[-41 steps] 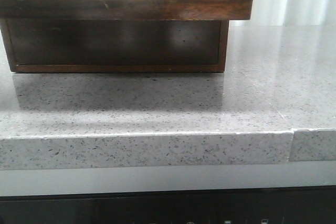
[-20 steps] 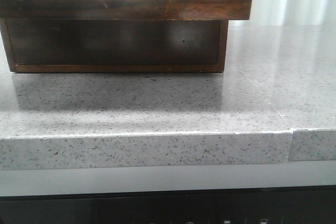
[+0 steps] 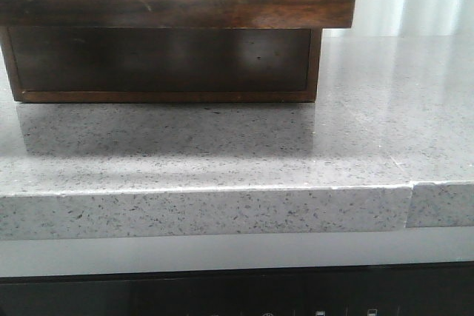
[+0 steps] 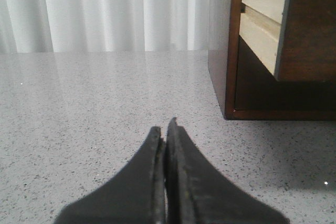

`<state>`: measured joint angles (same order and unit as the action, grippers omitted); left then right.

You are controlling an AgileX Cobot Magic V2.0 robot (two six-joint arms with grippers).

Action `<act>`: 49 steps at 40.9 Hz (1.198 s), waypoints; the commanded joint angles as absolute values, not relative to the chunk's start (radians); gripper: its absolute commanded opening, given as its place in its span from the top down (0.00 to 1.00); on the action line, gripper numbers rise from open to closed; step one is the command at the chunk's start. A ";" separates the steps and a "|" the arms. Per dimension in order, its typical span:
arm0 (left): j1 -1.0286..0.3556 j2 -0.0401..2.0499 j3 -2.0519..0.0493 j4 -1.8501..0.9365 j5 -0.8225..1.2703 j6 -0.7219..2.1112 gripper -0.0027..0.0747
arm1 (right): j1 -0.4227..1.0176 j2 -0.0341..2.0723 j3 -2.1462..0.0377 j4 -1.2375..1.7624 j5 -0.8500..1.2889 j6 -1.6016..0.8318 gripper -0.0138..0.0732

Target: Put scissors in drawer with both arms

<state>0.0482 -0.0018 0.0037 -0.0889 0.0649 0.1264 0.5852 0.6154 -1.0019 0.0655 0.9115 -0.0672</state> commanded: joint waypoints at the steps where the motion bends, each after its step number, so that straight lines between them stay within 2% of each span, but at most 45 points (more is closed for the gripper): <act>1: 0.046 -0.023 0.028 -0.092 -0.023 0.118 0.99 | 0.579 0.618 -1.026 0.072 0.834 -0.067 0.92; 12: 0.023 -0.023 0.028 0.047 -0.023 -0.025 0.99 | 0.579 0.618 -1.026 0.072 0.834 -0.067 0.92; 49: -0.023 -0.023 0.029 0.000 -0.083 -0.025 0.99 | 0.579 0.618 -1.026 0.072 0.834 -0.067 0.92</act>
